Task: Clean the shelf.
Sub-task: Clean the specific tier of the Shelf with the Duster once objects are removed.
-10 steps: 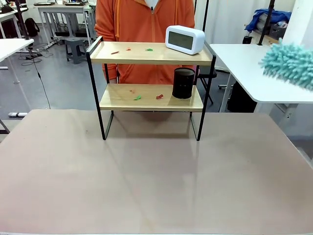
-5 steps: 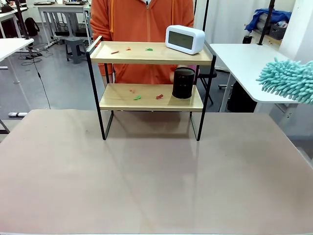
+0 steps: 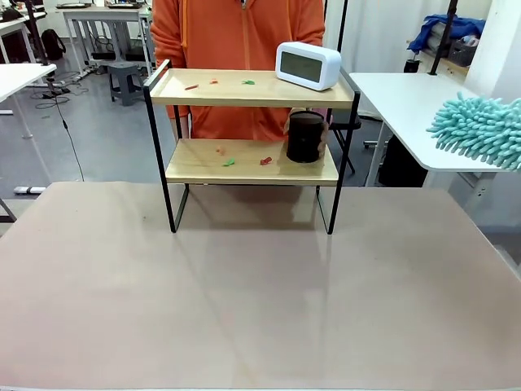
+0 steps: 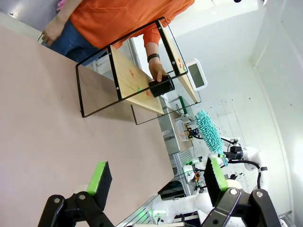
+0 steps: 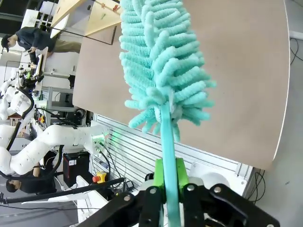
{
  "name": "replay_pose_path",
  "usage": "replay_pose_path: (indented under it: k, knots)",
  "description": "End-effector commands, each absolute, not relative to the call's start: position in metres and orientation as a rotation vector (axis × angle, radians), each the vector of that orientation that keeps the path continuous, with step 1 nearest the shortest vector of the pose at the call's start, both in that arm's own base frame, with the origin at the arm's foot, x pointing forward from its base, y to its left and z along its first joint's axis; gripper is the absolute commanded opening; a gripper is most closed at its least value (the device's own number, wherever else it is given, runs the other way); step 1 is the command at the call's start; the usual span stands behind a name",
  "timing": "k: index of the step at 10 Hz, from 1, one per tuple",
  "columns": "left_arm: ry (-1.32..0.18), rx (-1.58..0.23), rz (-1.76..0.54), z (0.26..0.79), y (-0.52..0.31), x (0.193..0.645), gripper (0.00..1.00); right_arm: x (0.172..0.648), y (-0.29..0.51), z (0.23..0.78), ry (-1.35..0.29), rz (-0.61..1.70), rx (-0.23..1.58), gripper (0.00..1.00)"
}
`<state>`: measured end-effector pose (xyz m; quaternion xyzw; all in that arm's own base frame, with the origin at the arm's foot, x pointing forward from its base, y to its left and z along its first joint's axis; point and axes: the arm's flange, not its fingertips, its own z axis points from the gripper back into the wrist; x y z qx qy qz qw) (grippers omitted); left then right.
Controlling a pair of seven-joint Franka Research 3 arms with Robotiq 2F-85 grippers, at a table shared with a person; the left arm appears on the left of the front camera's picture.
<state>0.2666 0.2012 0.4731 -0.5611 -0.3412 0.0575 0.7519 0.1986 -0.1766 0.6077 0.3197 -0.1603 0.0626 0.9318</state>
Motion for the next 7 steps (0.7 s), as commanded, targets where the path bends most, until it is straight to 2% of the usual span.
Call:
replay_pose_path:
  k: [1,6,7]
  knots:
    - [-0.772,-1.235,0.109,0.4729,0.1987,0.2671,1.0,0.1991,-0.1741,0.6112,-0.34,0.115,0.681,0.0]
    - [-0.772,-1.235,0.109,0.4729,0.1987,0.2671,1.0,0.1991,-0.1741,0.6112,-0.34,0.115,0.681,0.0]
    - [-0.772,-1.235,0.109,0.4729,0.1987,0.2671,1.0,0.1987,-0.1765,0.6077,-0.328,0.128,0.654,0.12]
